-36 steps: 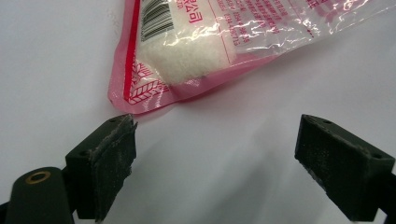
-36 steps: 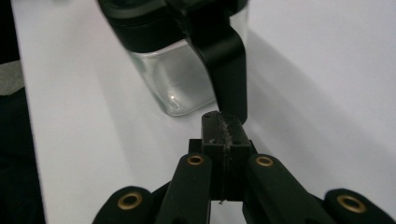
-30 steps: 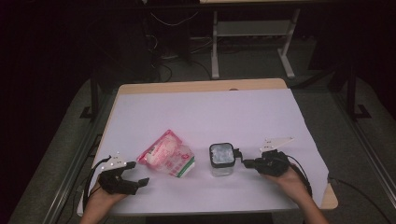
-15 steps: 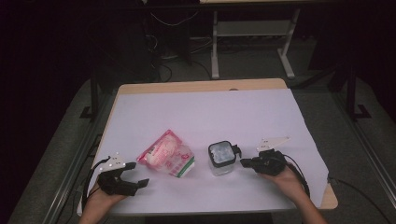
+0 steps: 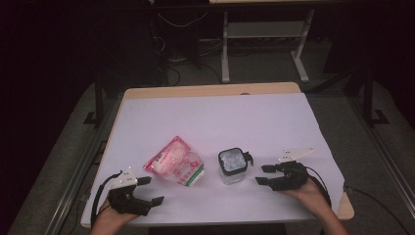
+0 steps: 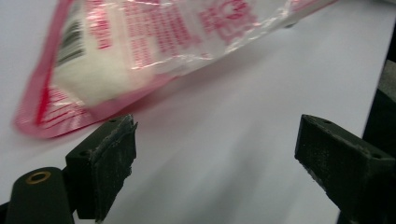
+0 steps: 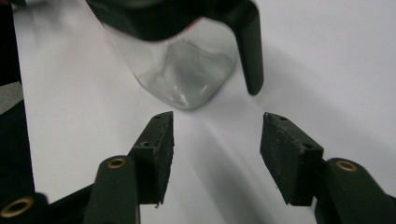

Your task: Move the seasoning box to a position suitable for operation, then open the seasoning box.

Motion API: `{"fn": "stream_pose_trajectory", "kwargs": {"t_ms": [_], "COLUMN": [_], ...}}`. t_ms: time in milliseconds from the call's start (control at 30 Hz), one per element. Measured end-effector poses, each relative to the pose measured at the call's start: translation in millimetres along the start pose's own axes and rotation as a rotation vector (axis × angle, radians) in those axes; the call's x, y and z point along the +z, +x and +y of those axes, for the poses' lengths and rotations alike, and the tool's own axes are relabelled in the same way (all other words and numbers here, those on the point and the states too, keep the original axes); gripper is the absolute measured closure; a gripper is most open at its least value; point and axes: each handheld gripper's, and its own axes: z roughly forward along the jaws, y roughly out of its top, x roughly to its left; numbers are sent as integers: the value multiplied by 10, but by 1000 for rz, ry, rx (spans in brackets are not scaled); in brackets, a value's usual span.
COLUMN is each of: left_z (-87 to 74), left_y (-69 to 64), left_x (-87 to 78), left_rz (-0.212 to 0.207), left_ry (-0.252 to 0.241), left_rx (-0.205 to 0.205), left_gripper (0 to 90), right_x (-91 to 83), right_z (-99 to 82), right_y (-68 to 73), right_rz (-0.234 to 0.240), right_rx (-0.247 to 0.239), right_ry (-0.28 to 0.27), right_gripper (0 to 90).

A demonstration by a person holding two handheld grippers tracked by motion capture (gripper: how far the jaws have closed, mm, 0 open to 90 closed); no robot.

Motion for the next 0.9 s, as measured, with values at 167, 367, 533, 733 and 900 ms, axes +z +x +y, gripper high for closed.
{"fn": "stream_pose_trajectory", "kwargs": {"t_ms": [167,367,533,733,900], "left_z": [20,14,33,80,116], "left_y": [-54,-67,-169,-359,-528], "left_x": [48,32,63,176,323], "left_rz": [-1,1,-16,-61,-87], "left_ry": [9,9,7,-9,-1], "left_rx": [28,27,40,35,54], "left_gripper": [120,122,121,121,122], "right_x": [-87,-145,-166,-178,-162], "right_z": [83,134,129,149,176], "right_y": [19,-12,-32,-56,-65], "right_rz": [5,-1,-6,-7,0], "right_rx": [-23,-18,-8,-10,-14], "right_ry": [-36,-66,-78,-87,-83], "right_gripper": [379,382,392,391,380]}}
